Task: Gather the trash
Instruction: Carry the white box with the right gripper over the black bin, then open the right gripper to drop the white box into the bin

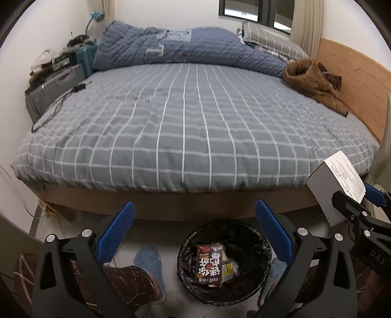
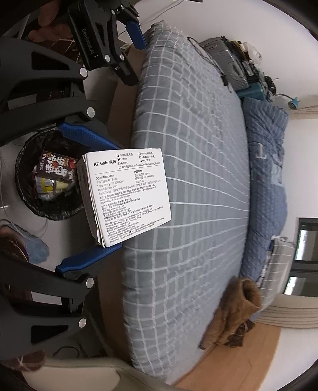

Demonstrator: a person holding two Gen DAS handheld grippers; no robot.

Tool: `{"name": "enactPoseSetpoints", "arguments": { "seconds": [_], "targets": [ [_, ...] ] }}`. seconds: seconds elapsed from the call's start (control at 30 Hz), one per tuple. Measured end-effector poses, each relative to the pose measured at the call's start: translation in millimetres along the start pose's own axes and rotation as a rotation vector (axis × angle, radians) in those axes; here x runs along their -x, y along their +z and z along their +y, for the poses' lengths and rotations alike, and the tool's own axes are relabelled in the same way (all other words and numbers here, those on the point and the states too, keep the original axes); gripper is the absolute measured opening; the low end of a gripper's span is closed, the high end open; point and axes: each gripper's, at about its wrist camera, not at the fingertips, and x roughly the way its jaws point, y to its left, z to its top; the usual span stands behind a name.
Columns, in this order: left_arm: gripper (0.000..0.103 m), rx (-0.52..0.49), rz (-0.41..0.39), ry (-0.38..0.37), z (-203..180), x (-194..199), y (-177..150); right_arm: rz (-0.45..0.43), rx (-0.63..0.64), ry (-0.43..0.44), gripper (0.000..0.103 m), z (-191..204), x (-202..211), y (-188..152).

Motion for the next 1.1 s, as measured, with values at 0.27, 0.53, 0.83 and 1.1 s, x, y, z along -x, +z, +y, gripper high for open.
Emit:
{"name": "enactPoseSetpoints", "arguments": {
  "seconds": [0.27,0.53,0.83,1.1],
  "targets": [
    [0.097,0.003,0.071,-0.037,4.0,-52.0,-16.0,0.103,0.001,0.019,0.071,2.6,-57.4,-28.3],
    [0.097,-0.017,0.141,-0.021,1.3,-92.4,-25.9,0.181,-0.012,0.045,0.071,6.4,-94.9,-36.0],
    [0.097,-0.016,0.198,0.012,14.0,-117.7,-41.8,0.294,0.013,0.061,0.071,20.8,-130.3,-51.5],
    [0.097,0.006,0.201,0.030,27.3,-117.6,-45.7,0.290,0.054,0.071,0.082,34.4,-135.3,-55.2]
  ]
}}
